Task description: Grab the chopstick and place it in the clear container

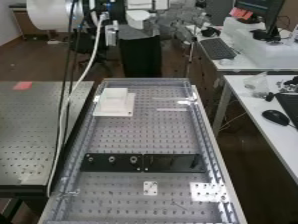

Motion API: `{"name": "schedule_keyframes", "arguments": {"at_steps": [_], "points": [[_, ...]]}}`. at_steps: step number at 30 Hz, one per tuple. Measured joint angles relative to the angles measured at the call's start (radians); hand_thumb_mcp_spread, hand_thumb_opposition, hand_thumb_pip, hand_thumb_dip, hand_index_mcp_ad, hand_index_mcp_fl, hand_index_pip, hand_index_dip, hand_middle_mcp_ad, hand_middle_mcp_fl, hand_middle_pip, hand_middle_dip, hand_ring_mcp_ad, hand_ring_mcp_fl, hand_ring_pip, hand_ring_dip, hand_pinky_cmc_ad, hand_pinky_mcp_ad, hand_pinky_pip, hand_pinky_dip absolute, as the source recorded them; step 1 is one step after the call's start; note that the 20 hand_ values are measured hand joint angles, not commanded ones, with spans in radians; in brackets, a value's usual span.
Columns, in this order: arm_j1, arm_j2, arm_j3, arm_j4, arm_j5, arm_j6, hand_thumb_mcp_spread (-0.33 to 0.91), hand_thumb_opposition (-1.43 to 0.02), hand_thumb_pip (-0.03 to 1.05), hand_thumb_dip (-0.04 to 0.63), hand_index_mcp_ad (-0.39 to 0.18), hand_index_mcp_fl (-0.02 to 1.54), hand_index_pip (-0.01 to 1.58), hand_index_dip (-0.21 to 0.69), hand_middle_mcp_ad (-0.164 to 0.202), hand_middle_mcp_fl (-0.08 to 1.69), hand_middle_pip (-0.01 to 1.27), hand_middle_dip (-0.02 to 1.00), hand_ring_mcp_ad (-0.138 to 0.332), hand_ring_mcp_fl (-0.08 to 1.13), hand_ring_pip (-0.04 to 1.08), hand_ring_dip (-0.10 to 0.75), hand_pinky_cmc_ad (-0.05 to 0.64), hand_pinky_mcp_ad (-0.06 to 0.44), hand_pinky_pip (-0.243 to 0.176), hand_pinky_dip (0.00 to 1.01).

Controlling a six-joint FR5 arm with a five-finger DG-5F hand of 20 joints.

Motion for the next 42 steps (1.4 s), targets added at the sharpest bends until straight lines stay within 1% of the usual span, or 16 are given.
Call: {"name": "schedule_keyframes", "arguments": {"at_steps": [1, 3, 4, 8, 12, 14, 17, 22, 26, 28, 32, 34, 37, 38, 41, 42], "points": [[-0.002, -0.001, 0.002, 0.0, -0.001, 0.001, 0.13, -0.59, 0.43, 0.005, -0.145, 0.04, 0.08, 0.138, 0.044, 0.15, 0.12, 0.31, 0.143, 0.01, 0.09, 0.229, 0.45, 0.347, -0.106, 0.64], [-0.007, -0.006, 0.007, 0.001, 0.014, 0.009, 0.13, -0.59, 0.43, 0.005, -0.145, 0.04, 0.08, 0.14, 0.044, 0.15, 0.12, 0.31, 0.143, 0.01, 0.09, 0.229, 0.45, 0.347, -0.106, 0.64], [-0.009, -0.01, 0.01, 0.004, 0.021, 0.017, 0.13, -0.59, 0.43, 0.012, -0.129, 0.04, 0.08, 0.141, 0.054, 0.15, 0.12, 0.31, 0.152, 0.01, 0.09, 0.229, 0.45, 0.347, -0.106, 0.64], [-0.006, -0.02, 0.02, 0.011, 0.033, 0.027, 0.13, -0.59, 0.43, 0.005, -0.14, 0.04, 0.08, 0.147, 0.045, 0.15, 0.12, 0.31, 0.152, 0.01, 0.09, 0.229, 0.445, 0.344, -0.106, 0.64], [0.011, -0.041, 0.04, 0.03, 0.104, 0.006, 0.13, -0.59, 0.43, 0.005, -0.143, 0.04, 0.08, 0.161, 0.044, 0.15, 0.12, 0.31, 0.15, 0.01, 0.09, 0.229, 0.456, 0.344, -0.106, 0.64], [0.018, -0.047, 0.044, 0.038, 0.135, 0.004, 0.14, -0.59, 0.43, 0.007, -0.127, 0.04, 0.08, 0.161, 0.052, 0.15, 0.12, 0.31, 0.152, 0.01, 0.09, 0.229, 0.459, 0.344, -0.106, 0.64], [0.027, -0.075, 0.071, 0.027, 0.182, 0.011, 0.14, -0.59, 0.43, 0.005, -0.143, 0.04, 0.08, 0.162, 0.045, 0.15, 0.12, 0.31, 0.15, 0.01, 0.09, 0.229, 0.459, 0.347, -0.105, 0.64], [0.04, -0.127, 0.132, 0.002, 0.263, 0.031, 0.13, -0.59, 0.43, 0.005, -0.127, 0.04, 0.08, 0.166, 0.052, 0.15, 0.12, 0.31, 0.152, 0.01, 0.09, 0.229, 0.459, 0.347, -0.105, 0.64], [0.041, -0.144, 0.156, -0.008, 0.262, 0.033, 0.14, -0.6, 0.43, 0.009, -0.127, 0.04, 0.08, 0.169, 0.054, 0.15, 0.12, 0.31, 0.152, 0.01, 0.09, 0.229, 0.459, 0.347, -0.105, 0.64], [0.042, -0.148, 0.165, -0.01, 0.247, 0.027, 0.14, -0.59, 0.43, 0.005, -0.141, 0.04, 0.08, 0.169, 0.047, 0.15, 0.12, 0.31, 0.15, 0.01, 0.09, 0.229, 0.459, 0.344, -0.105, 0.64], [0.043, -0.151, 0.176, -0.012, 0.241, 0.016, 0.14, -0.6, 0.45, 0.009, -0.127, 0.04, 0.08, 0.169, 0.052, 0.15, 0.12, 0.31, 0.152, 0.01, 0.09, 0.229, 0.459, 0.344, -0.105, 0.64], [0.046, -0.154, 0.184, -0.014, 0.235, 0.012, 0.14, -0.59, 0.45, 0.005, -0.143, 0.04, 0.08, 0.169, 0.045, 0.15, 0.12, 0.31, 0.15, 0.01, 0.09, 0.229, 0.459, 0.344, -0.105, 0.64], [0.049, -0.155, 0.186, -0.017, 0.237, 0.009, 0.14, -0.59, 0.45, 0.005, -0.143, 0.04, 0.09, 0.166, 0.044, 0.15, 0.12, 0.31, 0.148, 0.01, 0.09, 0.227, 0.459, 0.344, -0.105, 0.64], [0.049, -0.155, 0.186, -0.018, 0.236, 0.009, 0.14, -0.59, 0.45, 0.01, -0.127, 0.04, 0.09, 0.166, 0.052, 0.15, 0.12, 0.31, 0.152, 0.01, 0.09, 0.227, 0.459, 0.347, -0.105, 0.64], [0.05, -0.155, 0.186, -0.019, 0.23, 0.009, 0.14, -0.59, 0.45, 0.005, -0.141, 0.04, 0.09, 0.166, 0.044, 0.15, 0.12, 0.31, 0.148, 0.01, 0.09, 0.227, 0.459, 0.344, -0.105, 0.64], [0.051, -0.154, 0.186, -0.02, 0.234, 0.01, 0.14, -0.6, 0.45, 0.009, -0.138, 0.04, 0.09, 0.166, 0.049, 0.15, 0.12, 0.31, 0.152, 0.01, 0.09, 0.227, 0.459, 0.344, -0.105, 0.64]]}}
